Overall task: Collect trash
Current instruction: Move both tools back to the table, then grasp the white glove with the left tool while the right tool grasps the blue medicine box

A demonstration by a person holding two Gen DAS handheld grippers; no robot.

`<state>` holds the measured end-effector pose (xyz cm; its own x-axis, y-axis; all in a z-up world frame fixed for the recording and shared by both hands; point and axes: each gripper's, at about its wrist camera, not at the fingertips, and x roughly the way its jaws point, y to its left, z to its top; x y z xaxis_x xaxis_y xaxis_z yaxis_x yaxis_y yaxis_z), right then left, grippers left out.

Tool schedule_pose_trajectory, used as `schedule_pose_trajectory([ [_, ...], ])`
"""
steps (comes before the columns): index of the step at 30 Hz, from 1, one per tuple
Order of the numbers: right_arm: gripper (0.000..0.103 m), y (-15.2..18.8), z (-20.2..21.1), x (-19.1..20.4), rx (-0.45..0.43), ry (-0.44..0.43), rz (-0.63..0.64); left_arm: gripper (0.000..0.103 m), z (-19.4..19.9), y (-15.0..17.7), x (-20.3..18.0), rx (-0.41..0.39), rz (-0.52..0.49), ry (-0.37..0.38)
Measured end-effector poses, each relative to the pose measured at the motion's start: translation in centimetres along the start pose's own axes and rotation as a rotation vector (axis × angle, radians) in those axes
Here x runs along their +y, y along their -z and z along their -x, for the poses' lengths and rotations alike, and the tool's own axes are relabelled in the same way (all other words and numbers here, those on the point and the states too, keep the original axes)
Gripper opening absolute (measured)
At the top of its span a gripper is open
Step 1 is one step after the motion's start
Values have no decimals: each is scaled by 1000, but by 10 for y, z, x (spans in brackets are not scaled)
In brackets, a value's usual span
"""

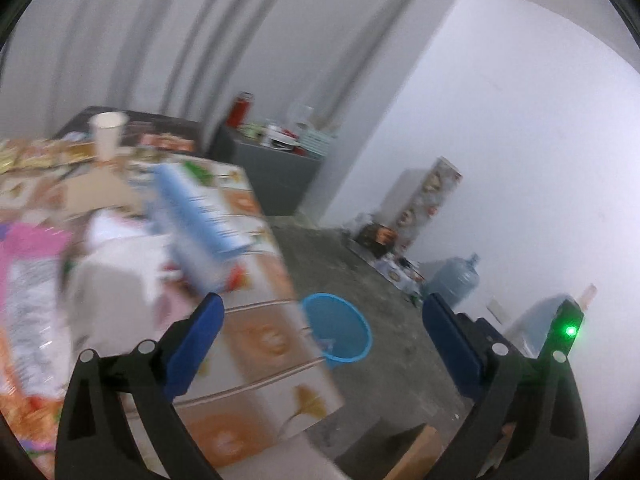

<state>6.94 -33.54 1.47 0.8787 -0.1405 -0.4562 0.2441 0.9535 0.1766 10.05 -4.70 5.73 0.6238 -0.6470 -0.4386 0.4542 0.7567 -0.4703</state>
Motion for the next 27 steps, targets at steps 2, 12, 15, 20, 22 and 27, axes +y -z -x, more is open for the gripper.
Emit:
schedule_pose_trajectory([
  [2, 95, 2, -7, 9, 31, -41, -1, 97, 19, 8, 22, -10, 30, -42],
  [12, 90, 14, -21, 51, 159, -178, -8, 97, 46, 34, 71, 1, -16, -191],
  [15, 87, 16, -27, 61, 191, -200, -4, 97, 35, 33, 71, 14, -52, -225],
  [20, 83, 20, -38, 77, 235, -220, 5, 97, 5, 29, 67, 38, -179, -322],
  [22, 82, 21, -43, 82, 249, -225, 10, 96, -11, 27, 65, 53, -224, -364],
  [27, 79, 21, -48, 88, 262, -234, 30, 83, -45, 25, 72, 105, -264, -402],
])
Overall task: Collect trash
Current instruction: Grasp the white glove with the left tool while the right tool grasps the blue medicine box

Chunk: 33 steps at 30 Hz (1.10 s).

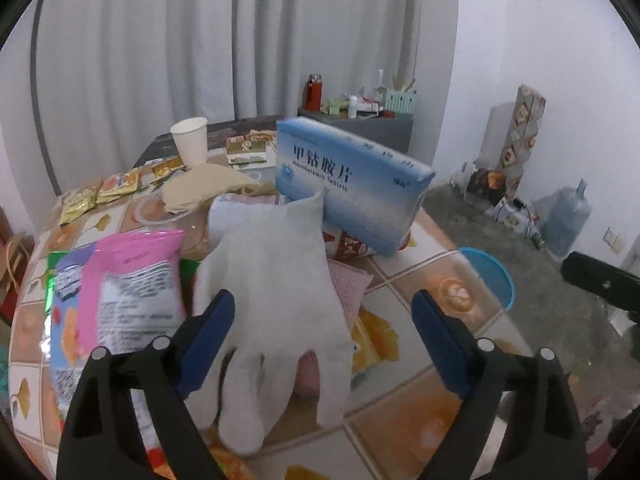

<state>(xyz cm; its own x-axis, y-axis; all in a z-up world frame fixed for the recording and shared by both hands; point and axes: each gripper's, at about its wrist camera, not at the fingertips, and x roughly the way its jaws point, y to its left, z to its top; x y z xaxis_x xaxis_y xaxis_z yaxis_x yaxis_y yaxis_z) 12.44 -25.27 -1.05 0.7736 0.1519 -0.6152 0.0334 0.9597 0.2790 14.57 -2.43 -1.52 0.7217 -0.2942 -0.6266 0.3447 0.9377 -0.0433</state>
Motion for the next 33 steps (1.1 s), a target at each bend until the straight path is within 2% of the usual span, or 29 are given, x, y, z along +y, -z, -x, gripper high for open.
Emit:
schedule_pose_trajectory([
  [4, 78, 0, -6, 0, 16, -1, 4, 70, -23, -4, 4, 42, -2, -53],
  [9, 77, 1, -17, 1, 44, -4, 13, 66, -39, -4, 2, 56, -64, -118],
  [12, 76, 0, -25, 2, 59, -5, 17, 61, -41, -4, 2, 55, -72, -129],
  [14, 76, -1, -27, 4, 63, -7, 21, 51, -40, -5, 5, 45, -60, -125],
  [25, 74, -11, -39, 26, 80, -57, 45, 14, -25, -6, 28, 31, 67, -62],
  [30, 74, -28, -42, 36, 72, -118, 25, 10, -19, -7, 33, 17, 111, -31],
  [33, 74, -52, -45, 44, 52, -188, -14, 9, -15, -6, 35, 8, 132, -19],
])
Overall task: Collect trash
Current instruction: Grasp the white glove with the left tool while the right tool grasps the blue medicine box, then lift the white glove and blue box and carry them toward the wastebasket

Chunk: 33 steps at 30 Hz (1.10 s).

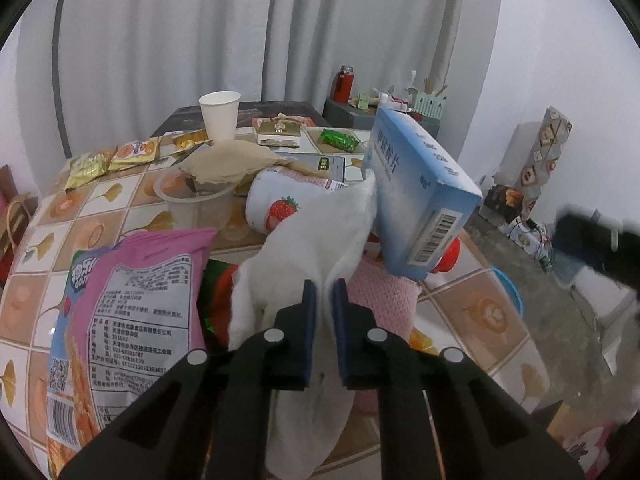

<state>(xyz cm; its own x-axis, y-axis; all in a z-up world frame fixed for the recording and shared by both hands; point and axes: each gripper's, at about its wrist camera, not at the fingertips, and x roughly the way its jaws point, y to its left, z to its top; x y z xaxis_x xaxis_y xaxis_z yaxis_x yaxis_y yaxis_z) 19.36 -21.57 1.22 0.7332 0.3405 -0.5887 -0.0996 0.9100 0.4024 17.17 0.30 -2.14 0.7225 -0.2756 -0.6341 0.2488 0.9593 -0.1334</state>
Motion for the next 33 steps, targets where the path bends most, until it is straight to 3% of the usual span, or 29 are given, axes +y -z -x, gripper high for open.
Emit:
schedule_pose_trajectory([
  [4, 74, -33, -13, 12, -20, -67, -44, 9, 2, 0, 2, -5, 18, 11],
  [7, 75, -52, -29, 22, -11, -64, -43, 9, 4, 1, 5, -12, 32, 18],
  [13, 74, -70, -78, 27, 109, -63, -87, 9, 10, -1, 8, -35, 63, 32],
  [16, 69, -70, -88, 28, 142, -57, -94, 9, 12, -2, 10, -52, 83, 39],
  [26, 37, -69, -93, 26, 210, -61, -109, 9, 13, -3, 16, -72, 128, 61],
  [33, 34, -70, -89, 26, 212, -42, -105, 9, 16, -4, 16, -85, 130, 63],
])
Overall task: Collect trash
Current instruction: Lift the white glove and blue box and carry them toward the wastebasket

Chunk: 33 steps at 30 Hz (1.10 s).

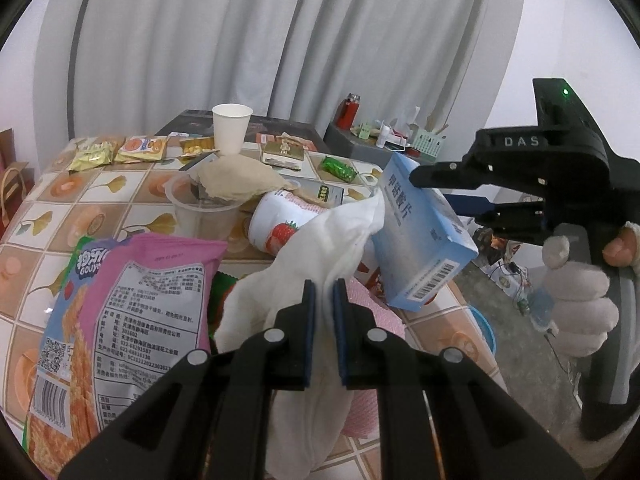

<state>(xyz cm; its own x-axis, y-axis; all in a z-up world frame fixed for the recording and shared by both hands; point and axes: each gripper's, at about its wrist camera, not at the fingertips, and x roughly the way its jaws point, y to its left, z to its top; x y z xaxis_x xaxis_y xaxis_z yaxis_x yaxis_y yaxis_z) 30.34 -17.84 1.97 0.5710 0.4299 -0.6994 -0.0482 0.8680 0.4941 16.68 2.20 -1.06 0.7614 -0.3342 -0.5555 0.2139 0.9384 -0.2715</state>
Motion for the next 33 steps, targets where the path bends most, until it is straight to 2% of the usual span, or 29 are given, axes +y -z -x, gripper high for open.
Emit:
schedule_pose_trajectory([
  [14, 32, 4, 31, -15, -65, -60, -40, 9, 9, -5, -3, -46, -4, 13],
  [33, 32, 23, 101, -36, -183, -115, -75, 9, 59, -28, -18, -164, -25, 5],
])
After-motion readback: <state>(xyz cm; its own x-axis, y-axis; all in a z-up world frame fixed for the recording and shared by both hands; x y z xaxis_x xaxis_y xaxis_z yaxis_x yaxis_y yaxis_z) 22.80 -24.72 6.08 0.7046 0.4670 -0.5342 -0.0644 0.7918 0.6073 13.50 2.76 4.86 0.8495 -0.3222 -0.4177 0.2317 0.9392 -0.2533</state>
